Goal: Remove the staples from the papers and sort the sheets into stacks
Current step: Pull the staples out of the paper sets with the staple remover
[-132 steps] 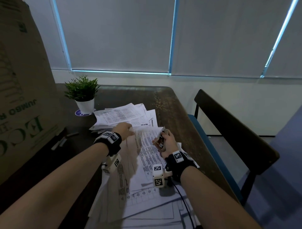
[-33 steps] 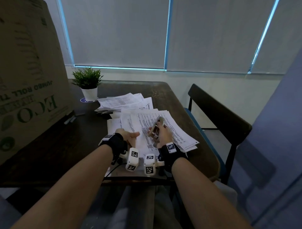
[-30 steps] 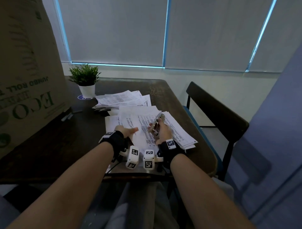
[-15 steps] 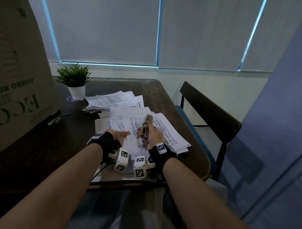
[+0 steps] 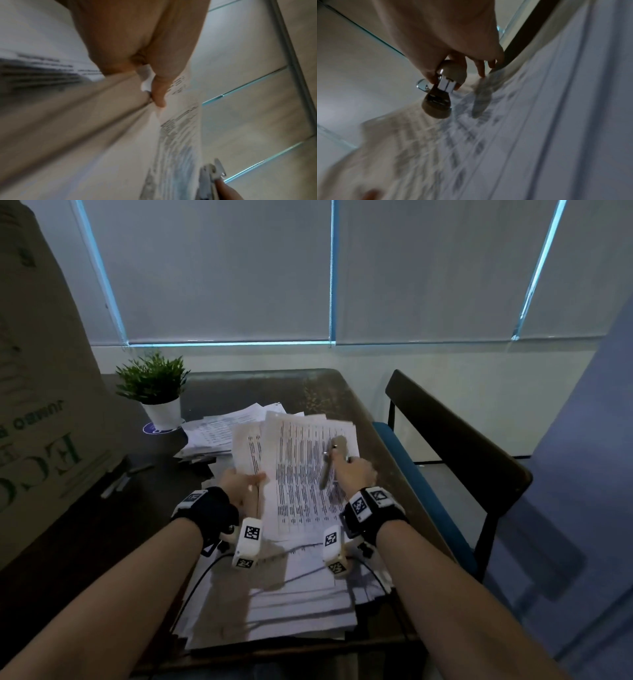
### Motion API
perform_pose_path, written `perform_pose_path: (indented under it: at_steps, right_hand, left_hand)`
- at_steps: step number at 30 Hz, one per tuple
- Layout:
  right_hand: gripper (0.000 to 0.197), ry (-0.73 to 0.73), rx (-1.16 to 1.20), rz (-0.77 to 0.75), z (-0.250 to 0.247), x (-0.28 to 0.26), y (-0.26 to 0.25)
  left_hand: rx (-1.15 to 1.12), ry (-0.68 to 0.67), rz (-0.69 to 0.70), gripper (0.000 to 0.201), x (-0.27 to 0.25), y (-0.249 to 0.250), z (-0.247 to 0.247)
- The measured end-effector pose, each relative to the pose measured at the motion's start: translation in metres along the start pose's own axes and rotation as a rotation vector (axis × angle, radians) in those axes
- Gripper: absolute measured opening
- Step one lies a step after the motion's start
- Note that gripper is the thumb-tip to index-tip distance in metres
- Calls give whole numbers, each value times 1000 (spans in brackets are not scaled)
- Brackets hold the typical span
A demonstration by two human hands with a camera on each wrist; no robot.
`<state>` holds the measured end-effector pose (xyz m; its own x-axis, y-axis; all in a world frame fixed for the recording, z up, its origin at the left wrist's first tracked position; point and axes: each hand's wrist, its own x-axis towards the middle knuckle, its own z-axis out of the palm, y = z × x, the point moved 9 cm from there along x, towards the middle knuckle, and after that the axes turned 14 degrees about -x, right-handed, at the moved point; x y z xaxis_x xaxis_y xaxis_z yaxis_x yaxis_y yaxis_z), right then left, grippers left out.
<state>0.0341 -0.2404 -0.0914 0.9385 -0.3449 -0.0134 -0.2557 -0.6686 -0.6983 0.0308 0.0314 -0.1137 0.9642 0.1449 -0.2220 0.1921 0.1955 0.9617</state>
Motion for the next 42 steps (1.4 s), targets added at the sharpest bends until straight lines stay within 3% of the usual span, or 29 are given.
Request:
perform_pose_path:
  at_steps: [1,4,7,9,12,15,18,21,22,23,25,26,28,30,33,35,38,42]
  right_hand:
    - [66,5,-19,-8,-4,10,-1]
    - [49,-100,206,-41,-1,31,-11]
    - [43,-207,262,-122,13,37,-36]
    - [46,-217,277,-150,24,40,-50]
    - [41,-108,411,-144,33,46,-57]
    - [38,-81,660,38,53,46,-43]
    - [40,-291,863,279,98,36,-27]
    - [44,-361,948,360,127,37,-12]
    - [41,-357,996,359,129,38,-11]
    - [39,-359,1031,352,130,39,-9]
    - [39,-393,1022,321,126,38,-8]
    - [42,-415,992,293,124,37,-9]
    - [49,-444,941,229,121,36,-13]
    - [49,-444,953,233,121,35,-12]
    - [45,-437,1044,269,115,30,-13]
    - [45,-430,1064,267,110,26,-15]
    - [35,-425,1132,312,104,18,-18]
    - [36,-493,1266,362,91,7,-29]
  left_hand:
    - [-51,-6,36,34,2,9,1]
    - [-128,-89,47,33,18,19,7]
    - [50,-197,-49,35,32,17,23]
    - [165,-78,-8,37,56,29,9]
    - [191,206,40,54,91,55,-32]
    - [27,354,-22,51,109,60,-55]
    - [59,314,-1,51,123,67,-54]
    - [29,299,-61,22,139,69,-46]
    - [-78,276,-69,21,145,70,-42]
    - [-326,230,-59,29,144,69,-34]
    - [-525,181,-40,39,149,65,-29]
    - [-469,176,-79,38,150,60,-28]
    - [-146,130,-152,34,142,51,-26]
    - [168,-10,-250,41,123,44,-14]
    - [999,-242,-214,42,90,43,0]
    - [1353,-332,-180,43,73,40,0]
    - [1404,-313,-52,32,58,46,-5]
    - [1101,-308,85,23,37,66,-3]
